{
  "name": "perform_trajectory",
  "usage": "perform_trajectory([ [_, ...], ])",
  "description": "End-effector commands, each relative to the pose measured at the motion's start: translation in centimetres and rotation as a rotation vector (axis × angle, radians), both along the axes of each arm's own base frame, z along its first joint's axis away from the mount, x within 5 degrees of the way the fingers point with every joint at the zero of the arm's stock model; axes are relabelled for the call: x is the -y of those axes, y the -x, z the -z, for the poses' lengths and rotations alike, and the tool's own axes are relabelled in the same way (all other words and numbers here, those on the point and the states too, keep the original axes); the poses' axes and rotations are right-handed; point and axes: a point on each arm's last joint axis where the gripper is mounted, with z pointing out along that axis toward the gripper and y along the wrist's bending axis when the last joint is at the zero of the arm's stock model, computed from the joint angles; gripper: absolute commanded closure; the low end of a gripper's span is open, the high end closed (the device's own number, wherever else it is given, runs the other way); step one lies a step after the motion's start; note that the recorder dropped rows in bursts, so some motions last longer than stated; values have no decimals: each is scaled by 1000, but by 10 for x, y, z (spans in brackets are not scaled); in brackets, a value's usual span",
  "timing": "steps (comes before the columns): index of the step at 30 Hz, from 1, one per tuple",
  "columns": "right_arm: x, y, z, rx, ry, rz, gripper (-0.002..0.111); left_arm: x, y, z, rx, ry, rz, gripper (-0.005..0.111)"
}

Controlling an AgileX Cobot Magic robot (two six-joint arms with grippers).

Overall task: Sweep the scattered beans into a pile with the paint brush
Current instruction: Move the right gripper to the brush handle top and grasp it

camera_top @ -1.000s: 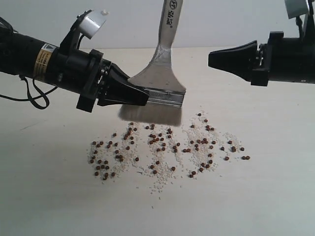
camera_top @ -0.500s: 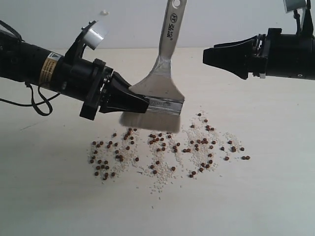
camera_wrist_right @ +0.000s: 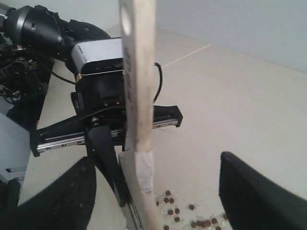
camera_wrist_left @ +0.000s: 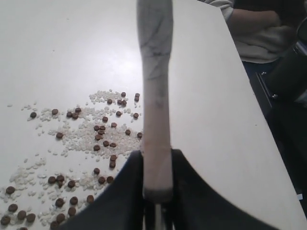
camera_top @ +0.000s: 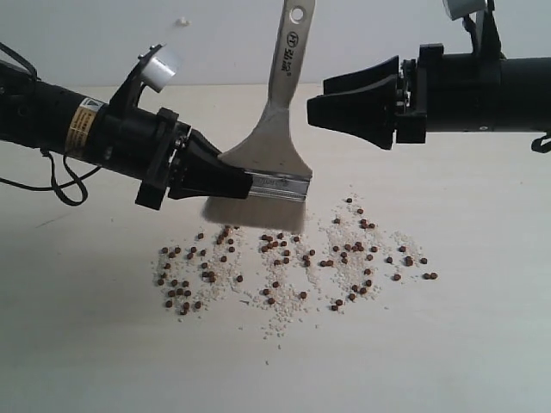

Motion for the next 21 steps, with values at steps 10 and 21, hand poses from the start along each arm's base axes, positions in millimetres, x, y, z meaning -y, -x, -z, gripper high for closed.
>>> perform_trajectory([
  [10, -10, -1, -12, 67, -39, -12, 41, -3, -3, 6, -16, 15, -7, 107],
  [21, -31, -12, -43, 190, -61, -74, 41, -2, -3, 6, 4, 17, 2, 107],
])
